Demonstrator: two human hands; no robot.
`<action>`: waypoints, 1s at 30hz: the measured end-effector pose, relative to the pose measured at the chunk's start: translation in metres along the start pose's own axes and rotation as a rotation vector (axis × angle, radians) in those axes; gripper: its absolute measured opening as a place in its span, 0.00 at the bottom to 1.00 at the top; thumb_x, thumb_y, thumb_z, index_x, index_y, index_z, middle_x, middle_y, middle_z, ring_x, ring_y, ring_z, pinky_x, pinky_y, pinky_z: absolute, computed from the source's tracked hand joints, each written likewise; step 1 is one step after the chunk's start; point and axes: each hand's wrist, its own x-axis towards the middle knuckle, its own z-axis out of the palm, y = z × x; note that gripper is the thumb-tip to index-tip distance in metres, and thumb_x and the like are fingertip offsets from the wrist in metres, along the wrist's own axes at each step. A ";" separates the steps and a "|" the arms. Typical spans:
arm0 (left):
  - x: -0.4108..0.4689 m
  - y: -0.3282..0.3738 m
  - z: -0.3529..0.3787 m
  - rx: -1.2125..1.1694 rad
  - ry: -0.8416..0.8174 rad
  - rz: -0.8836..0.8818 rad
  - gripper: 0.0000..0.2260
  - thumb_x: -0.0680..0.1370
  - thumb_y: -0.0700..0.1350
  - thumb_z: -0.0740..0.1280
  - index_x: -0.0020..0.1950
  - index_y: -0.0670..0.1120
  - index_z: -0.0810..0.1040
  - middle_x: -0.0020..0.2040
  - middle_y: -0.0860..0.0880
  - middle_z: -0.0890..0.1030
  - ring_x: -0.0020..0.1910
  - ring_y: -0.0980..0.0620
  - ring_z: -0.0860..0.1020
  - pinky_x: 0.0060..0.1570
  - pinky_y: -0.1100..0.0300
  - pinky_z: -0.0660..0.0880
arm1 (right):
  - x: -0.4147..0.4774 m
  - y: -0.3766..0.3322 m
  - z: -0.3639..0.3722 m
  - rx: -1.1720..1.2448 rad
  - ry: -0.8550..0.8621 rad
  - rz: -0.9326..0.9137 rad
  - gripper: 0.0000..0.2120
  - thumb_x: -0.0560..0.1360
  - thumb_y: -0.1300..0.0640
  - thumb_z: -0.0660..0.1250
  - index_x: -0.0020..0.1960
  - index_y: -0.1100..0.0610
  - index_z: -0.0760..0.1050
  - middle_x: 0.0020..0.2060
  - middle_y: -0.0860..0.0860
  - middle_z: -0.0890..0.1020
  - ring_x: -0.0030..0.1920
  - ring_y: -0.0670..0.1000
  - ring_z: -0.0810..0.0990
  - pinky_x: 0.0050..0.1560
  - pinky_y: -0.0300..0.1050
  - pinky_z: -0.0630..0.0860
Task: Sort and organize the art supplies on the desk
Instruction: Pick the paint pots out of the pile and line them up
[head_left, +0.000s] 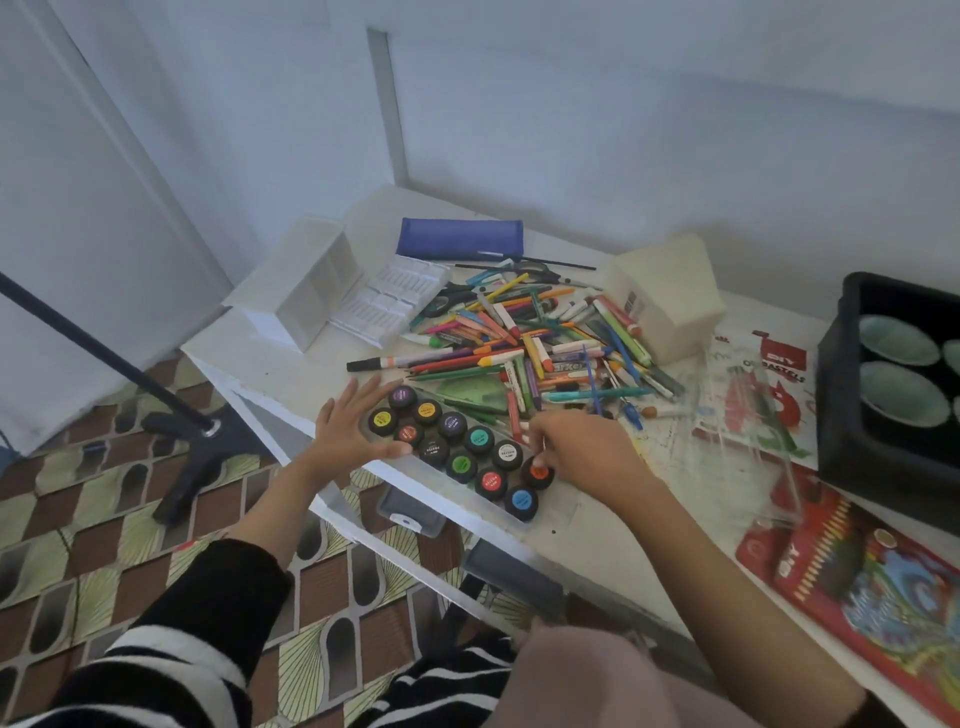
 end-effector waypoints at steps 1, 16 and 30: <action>-0.001 0.001 0.000 0.002 0.002 -0.005 0.49 0.51 0.76 0.64 0.71 0.66 0.58 0.78 0.57 0.52 0.77 0.56 0.43 0.73 0.48 0.37 | -0.005 -0.001 0.002 0.009 0.040 0.016 0.02 0.76 0.55 0.65 0.48 0.49 0.73 0.49 0.45 0.76 0.48 0.48 0.77 0.48 0.46 0.75; -0.021 0.060 0.012 -0.268 0.455 0.072 0.19 0.68 0.32 0.70 0.58 0.44 0.79 0.63 0.42 0.72 0.65 0.44 0.68 0.64 0.58 0.63 | -0.129 0.027 0.032 0.370 0.596 0.516 0.02 0.75 0.57 0.66 0.44 0.51 0.76 0.40 0.46 0.77 0.37 0.46 0.74 0.35 0.43 0.74; -0.032 0.207 0.098 -0.284 -0.138 0.403 0.12 0.73 0.32 0.66 0.51 0.45 0.81 0.56 0.48 0.77 0.57 0.54 0.72 0.52 0.73 0.65 | -0.197 0.087 0.054 0.501 0.647 0.794 0.11 0.74 0.56 0.69 0.55 0.55 0.75 0.52 0.54 0.76 0.52 0.54 0.75 0.53 0.50 0.73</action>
